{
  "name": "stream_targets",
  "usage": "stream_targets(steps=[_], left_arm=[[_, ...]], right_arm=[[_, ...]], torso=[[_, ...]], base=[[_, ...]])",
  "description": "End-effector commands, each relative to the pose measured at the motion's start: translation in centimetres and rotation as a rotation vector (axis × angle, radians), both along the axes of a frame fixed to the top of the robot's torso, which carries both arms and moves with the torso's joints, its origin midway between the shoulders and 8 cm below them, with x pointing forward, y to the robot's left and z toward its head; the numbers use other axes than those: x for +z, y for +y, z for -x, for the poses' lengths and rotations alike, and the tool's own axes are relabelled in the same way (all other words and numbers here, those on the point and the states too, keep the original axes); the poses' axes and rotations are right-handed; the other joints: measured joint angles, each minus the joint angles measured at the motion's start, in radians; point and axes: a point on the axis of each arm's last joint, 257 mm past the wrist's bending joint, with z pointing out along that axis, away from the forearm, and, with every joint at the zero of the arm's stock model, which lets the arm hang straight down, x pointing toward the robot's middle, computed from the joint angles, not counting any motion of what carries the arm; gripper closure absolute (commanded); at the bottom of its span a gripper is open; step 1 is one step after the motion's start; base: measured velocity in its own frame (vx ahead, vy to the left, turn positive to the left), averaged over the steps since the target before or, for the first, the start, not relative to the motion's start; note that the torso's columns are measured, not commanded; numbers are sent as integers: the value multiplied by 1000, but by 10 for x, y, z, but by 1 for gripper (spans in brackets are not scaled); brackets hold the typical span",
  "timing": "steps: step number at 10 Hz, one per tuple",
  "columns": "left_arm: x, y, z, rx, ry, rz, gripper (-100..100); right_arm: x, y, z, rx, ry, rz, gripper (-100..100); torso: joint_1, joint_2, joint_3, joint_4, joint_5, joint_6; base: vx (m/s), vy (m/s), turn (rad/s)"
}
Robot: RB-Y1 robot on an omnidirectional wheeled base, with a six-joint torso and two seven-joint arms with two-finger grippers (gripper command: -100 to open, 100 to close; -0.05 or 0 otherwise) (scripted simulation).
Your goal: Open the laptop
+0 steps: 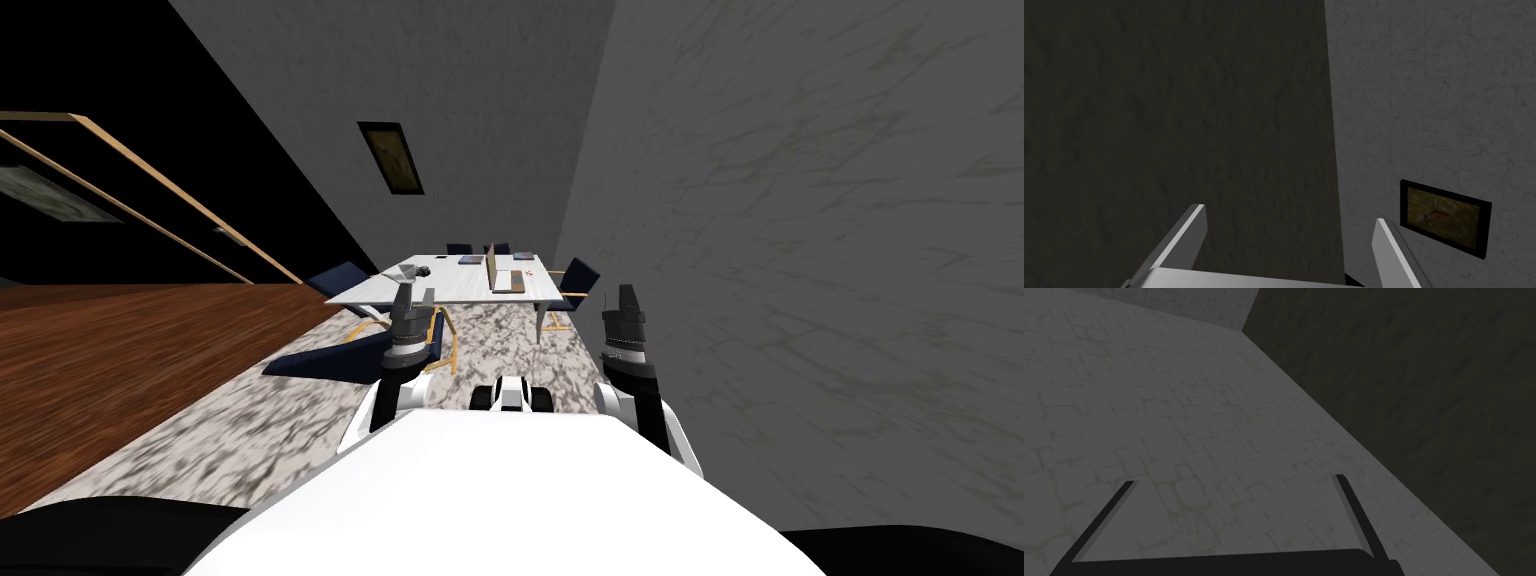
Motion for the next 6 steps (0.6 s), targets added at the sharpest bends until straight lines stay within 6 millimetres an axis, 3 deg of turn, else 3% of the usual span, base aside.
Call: stream_targets(steps=[1,6], left_arm=[[-14,-2,-11,1,43,-65,-100],[-51,6,-38,59,139,-125,-100]], right_arm=[[0,0,0,0,0,0,0],[0,0,0,0,0,0,0]], torso=[[0,0,0,0,0,0],[1,4,2,1,0,0]], base=[[113,-23,-24],[164,-52,-26]])
